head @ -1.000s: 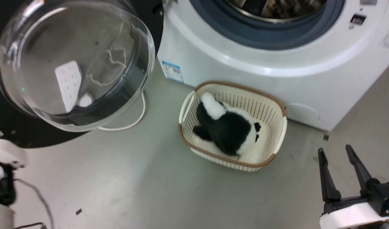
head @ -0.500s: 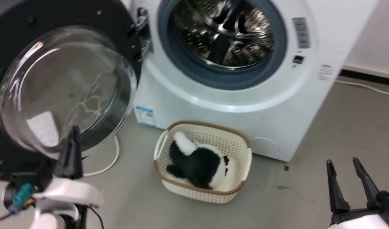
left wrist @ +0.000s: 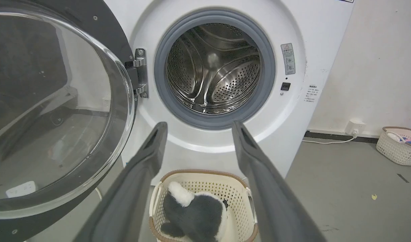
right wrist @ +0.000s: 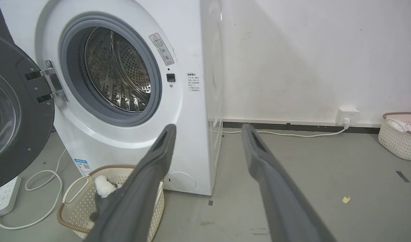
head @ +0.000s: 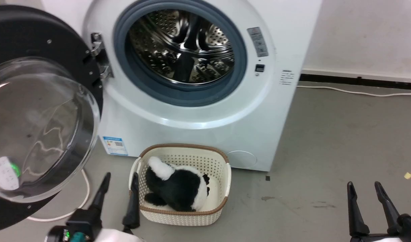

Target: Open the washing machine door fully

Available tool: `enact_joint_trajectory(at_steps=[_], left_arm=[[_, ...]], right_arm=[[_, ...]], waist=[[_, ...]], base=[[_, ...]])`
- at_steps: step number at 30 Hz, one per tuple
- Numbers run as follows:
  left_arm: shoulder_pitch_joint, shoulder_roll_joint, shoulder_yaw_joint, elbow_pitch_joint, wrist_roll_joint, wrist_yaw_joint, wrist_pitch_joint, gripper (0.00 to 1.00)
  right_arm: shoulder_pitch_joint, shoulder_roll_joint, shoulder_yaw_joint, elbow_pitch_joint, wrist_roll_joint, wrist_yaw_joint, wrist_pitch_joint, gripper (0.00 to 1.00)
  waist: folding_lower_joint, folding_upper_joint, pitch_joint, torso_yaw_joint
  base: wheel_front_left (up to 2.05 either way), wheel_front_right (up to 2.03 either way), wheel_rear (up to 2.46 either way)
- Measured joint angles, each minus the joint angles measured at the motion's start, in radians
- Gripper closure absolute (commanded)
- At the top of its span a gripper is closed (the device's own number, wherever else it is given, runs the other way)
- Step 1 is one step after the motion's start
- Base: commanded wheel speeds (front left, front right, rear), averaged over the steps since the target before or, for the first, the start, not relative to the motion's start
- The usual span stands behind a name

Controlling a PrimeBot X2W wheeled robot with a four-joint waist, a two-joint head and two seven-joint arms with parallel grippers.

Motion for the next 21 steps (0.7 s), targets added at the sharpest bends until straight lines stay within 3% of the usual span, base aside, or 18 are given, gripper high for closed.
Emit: enact_joint_trajectory(at_steps=[9, 21], left_arm=[[0.016, -0.017, -0.034, 0.025, 0.054, 0.035, -0.027, 0.00], [0.024, -0.016, -0.049, 0.062, 0.068, 0.049, -0.038, 0.00]], right_arm=[[0.004, 0.000, 0.020, 0.013, 0.001, 0.000, -0.003, 0.00], [0.004, 0.000, 0.029, 0.028, 0.001, 0.000, -0.003, 0.00]], waist=[[0.0000, 0.0000, -0.004, -0.021], [0.0000, 0.0000, -0.004, -0.018]], base=[[0.00, 0.00, 0.00], [0.00, 0.00, 0.00]])
